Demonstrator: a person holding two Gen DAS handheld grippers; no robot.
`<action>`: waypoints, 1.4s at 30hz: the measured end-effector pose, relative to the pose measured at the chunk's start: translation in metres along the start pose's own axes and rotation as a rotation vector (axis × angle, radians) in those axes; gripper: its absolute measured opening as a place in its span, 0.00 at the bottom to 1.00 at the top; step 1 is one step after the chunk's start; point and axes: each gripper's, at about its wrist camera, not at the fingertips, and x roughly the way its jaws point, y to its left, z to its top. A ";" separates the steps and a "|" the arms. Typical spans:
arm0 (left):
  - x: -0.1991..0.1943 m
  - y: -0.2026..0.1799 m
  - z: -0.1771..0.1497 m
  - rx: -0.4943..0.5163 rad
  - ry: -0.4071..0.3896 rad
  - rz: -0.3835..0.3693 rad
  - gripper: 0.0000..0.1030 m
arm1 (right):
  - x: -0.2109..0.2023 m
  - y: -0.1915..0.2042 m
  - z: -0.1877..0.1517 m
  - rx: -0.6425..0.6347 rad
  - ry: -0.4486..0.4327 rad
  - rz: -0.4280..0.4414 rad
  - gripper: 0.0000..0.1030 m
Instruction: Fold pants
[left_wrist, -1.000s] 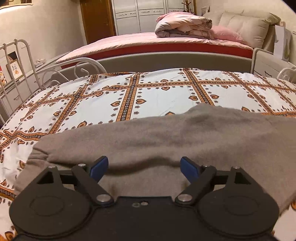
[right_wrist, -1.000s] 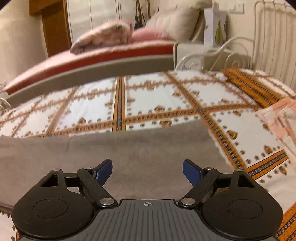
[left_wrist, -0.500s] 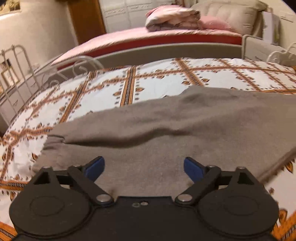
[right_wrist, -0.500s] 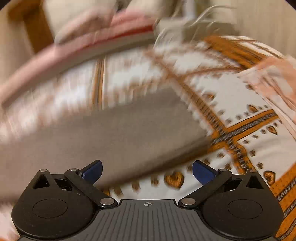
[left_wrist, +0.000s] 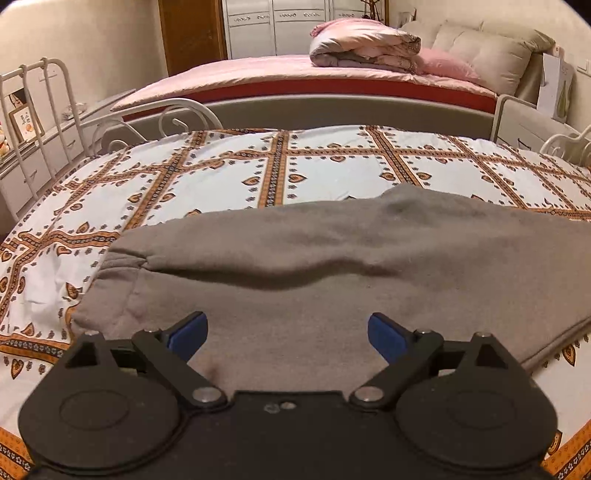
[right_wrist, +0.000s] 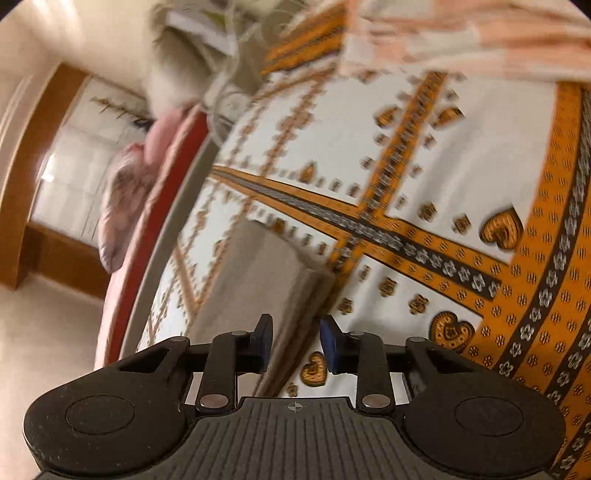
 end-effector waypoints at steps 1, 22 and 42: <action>0.001 -0.002 0.000 0.004 0.002 -0.003 0.85 | 0.004 -0.004 0.001 0.029 0.007 0.000 0.30; 0.011 -0.086 -0.001 0.118 0.013 -0.062 0.85 | 0.032 0.018 0.009 -0.267 0.034 -0.124 0.17; 0.026 -0.321 -0.002 -0.066 0.029 -0.142 0.91 | 0.016 0.002 0.013 -0.024 0.036 0.052 0.60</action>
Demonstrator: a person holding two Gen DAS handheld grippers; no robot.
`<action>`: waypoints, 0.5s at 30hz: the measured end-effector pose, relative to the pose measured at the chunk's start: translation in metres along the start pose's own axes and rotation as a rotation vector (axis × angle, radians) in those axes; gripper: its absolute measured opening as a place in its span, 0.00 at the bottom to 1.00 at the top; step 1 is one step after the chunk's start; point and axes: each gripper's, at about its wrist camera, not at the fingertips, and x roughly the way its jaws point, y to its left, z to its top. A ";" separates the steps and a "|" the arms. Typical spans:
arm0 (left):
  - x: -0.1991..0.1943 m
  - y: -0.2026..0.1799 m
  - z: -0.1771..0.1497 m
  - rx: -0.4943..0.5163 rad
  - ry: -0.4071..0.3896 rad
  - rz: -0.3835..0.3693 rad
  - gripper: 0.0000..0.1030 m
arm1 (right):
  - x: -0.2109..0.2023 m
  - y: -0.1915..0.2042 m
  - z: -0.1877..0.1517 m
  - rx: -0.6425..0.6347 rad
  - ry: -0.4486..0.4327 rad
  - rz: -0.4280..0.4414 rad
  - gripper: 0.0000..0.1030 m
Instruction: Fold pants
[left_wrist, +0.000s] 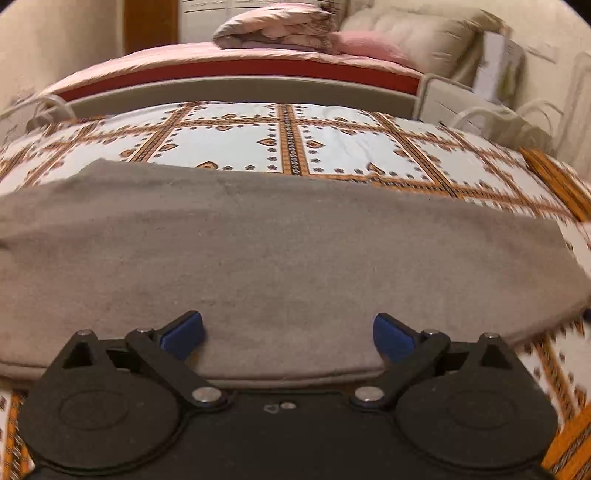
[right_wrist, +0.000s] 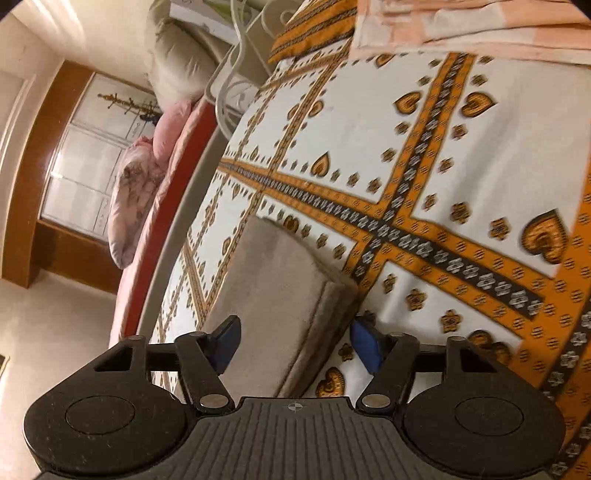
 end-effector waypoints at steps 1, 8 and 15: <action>0.002 -0.001 0.001 -0.009 0.001 0.004 0.91 | 0.003 0.002 -0.001 -0.001 0.012 0.000 0.58; 0.007 -0.019 -0.009 0.064 -0.015 0.030 0.93 | 0.006 -0.004 -0.005 0.040 0.017 -0.022 0.44; 0.014 -0.036 -0.020 0.124 -0.036 0.080 0.94 | 0.025 0.007 0.000 -0.067 0.038 -0.072 0.12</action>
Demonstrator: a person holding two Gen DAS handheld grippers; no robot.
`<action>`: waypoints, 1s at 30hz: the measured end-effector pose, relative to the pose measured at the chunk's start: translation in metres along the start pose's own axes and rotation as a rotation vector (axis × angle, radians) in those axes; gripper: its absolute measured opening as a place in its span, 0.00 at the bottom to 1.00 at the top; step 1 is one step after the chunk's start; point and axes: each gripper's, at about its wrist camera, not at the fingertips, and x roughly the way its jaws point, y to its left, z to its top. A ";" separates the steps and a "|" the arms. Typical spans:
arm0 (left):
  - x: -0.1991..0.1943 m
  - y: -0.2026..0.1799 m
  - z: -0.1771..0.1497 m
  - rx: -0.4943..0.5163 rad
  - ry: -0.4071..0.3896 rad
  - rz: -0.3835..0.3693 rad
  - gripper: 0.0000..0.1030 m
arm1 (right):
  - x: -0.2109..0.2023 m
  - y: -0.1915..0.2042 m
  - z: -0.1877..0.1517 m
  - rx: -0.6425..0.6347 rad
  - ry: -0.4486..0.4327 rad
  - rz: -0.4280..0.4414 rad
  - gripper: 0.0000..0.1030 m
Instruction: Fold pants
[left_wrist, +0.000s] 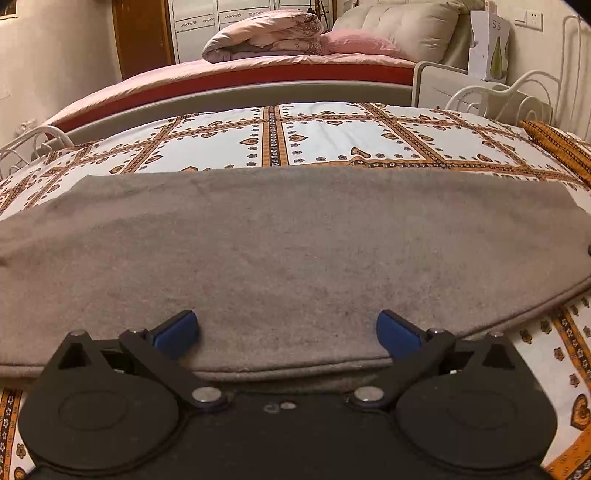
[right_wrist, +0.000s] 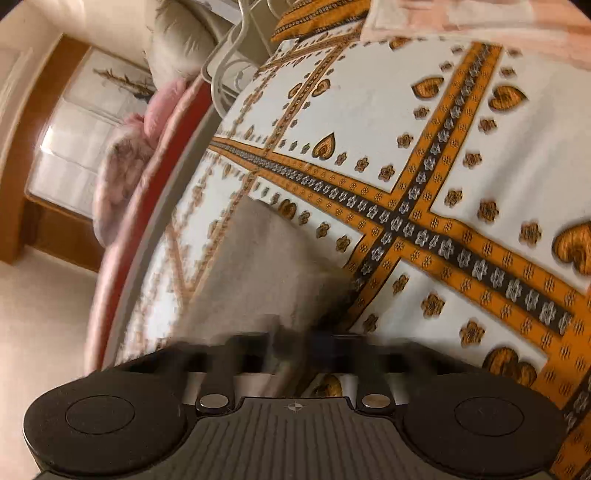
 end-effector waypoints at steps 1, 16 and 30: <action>0.000 -0.001 0.000 0.009 -0.003 0.002 0.94 | 0.001 0.004 -0.001 -0.015 -0.009 -0.010 0.12; -0.064 0.282 0.018 -0.041 -0.154 0.090 0.94 | 0.018 0.200 -0.128 -0.587 -0.054 0.141 0.10; -0.103 0.455 -0.026 -0.476 -0.103 0.141 0.94 | 0.093 0.277 -0.401 -0.978 0.256 0.350 0.50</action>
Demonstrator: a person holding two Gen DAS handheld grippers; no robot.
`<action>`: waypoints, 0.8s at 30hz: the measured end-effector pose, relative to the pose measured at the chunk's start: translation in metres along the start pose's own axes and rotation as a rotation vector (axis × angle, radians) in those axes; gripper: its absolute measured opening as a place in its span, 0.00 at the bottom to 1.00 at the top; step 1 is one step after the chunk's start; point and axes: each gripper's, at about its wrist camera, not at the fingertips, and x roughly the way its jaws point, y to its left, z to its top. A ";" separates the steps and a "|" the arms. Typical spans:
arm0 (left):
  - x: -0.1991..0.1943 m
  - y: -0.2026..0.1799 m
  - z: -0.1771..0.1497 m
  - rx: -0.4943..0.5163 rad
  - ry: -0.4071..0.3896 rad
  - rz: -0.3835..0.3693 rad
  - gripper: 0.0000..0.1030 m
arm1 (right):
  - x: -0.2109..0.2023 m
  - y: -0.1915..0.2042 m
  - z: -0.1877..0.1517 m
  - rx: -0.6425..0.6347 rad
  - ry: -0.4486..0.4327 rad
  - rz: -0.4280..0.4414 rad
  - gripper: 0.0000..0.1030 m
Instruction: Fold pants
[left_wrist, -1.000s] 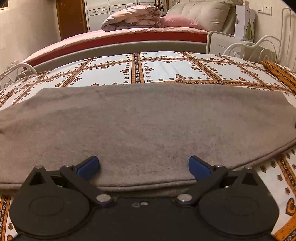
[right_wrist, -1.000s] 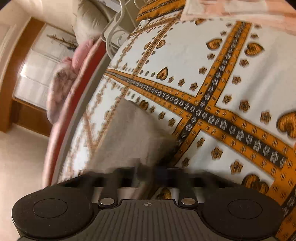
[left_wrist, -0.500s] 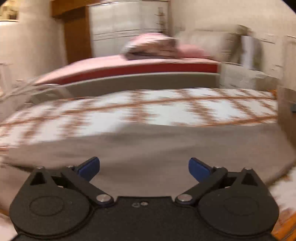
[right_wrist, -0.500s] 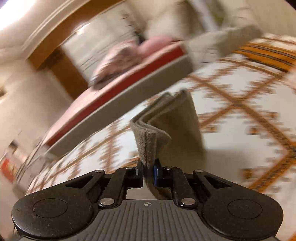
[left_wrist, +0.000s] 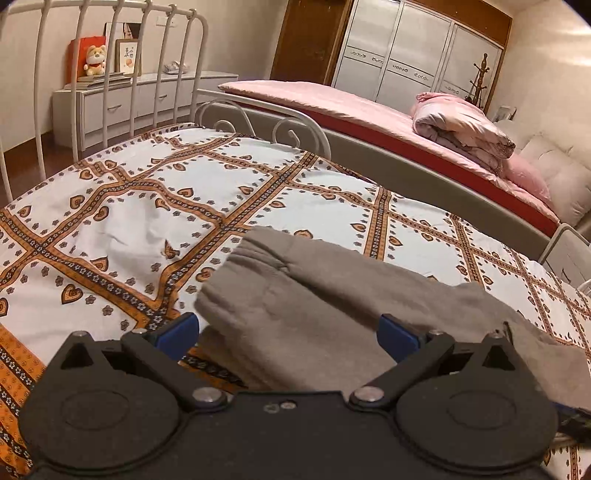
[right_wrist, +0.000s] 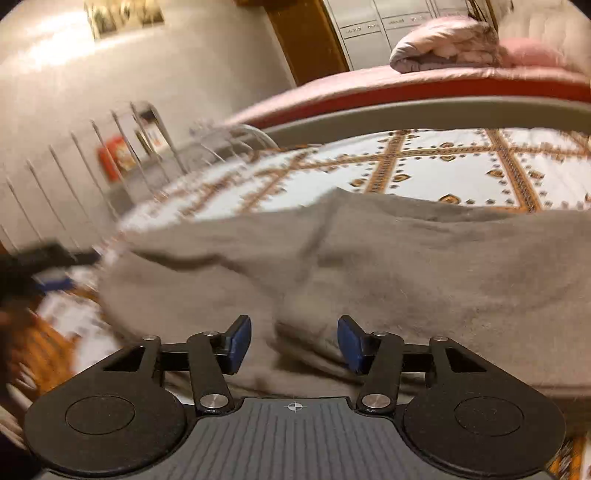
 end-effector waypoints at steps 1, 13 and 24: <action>0.002 0.002 0.000 0.007 0.007 -0.001 0.94 | -0.005 -0.001 0.002 0.007 -0.026 0.002 0.50; 0.012 0.001 -0.004 0.047 0.058 -0.013 0.94 | 0.028 -0.033 0.024 0.209 0.128 0.057 0.48; 0.015 0.010 -0.007 0.017 0.087 0.008 0.94 | -0.026 -0.094 0.048 0.267 -0.120 -0.187 0.48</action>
